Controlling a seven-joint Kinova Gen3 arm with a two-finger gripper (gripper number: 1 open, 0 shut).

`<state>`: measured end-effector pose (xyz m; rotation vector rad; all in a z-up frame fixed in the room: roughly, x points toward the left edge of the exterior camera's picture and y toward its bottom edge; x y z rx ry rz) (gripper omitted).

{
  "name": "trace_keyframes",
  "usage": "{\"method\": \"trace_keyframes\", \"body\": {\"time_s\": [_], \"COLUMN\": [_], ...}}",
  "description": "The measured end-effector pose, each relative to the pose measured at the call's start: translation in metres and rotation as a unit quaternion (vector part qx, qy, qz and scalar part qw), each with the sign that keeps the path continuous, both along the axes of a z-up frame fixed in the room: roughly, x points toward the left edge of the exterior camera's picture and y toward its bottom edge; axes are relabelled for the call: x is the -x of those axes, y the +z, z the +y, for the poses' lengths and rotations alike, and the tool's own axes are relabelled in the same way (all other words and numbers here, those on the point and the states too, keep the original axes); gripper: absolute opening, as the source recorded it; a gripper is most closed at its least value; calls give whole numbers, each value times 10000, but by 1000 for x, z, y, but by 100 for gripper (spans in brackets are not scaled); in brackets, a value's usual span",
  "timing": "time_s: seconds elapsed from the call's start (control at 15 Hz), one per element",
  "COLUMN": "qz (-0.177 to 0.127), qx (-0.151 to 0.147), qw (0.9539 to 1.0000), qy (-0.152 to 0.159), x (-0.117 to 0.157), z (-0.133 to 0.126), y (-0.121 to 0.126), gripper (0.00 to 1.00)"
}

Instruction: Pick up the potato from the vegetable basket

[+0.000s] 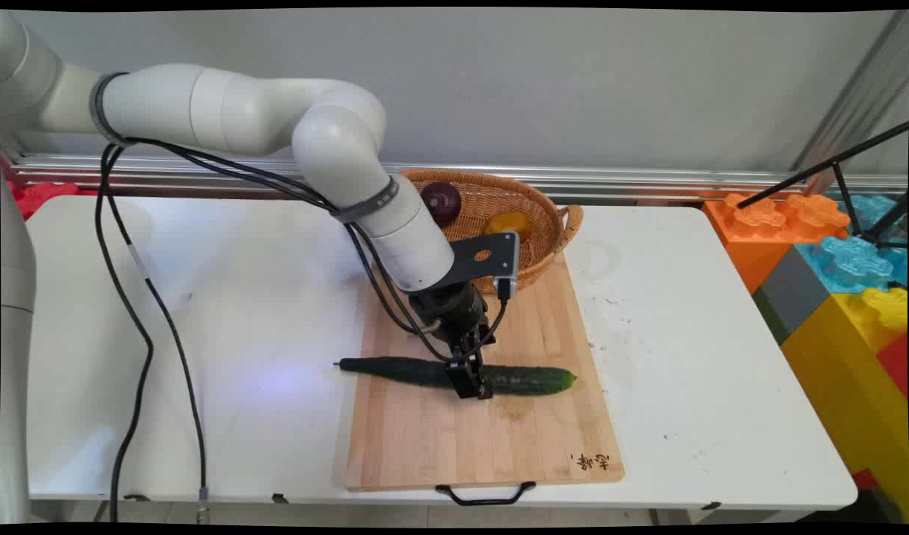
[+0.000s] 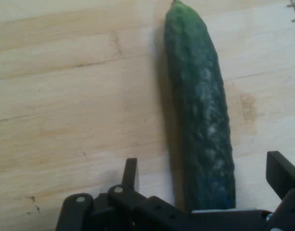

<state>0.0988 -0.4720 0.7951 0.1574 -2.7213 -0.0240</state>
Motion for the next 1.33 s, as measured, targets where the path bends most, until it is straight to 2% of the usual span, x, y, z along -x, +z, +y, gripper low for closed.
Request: {"method": "trace_keyframes", "body": {"time_s": [0.2,0.47,0.73,0.93,1.13,1.33], "qz": [74,146,186,237,362,414], "qx": [-80,-136,-96,-75,70,441], "qw": [9999,9997,9997,9996,9987,9949], "qy": [78,138,105,140,341,802], "x": [1,-6,-36,-60,-84,-108], "z": [-1,-4,-10,-14,-26,-50], "y": [15,62,108,127,143,150], "gripper": [100,100,100,100,100,100]}}
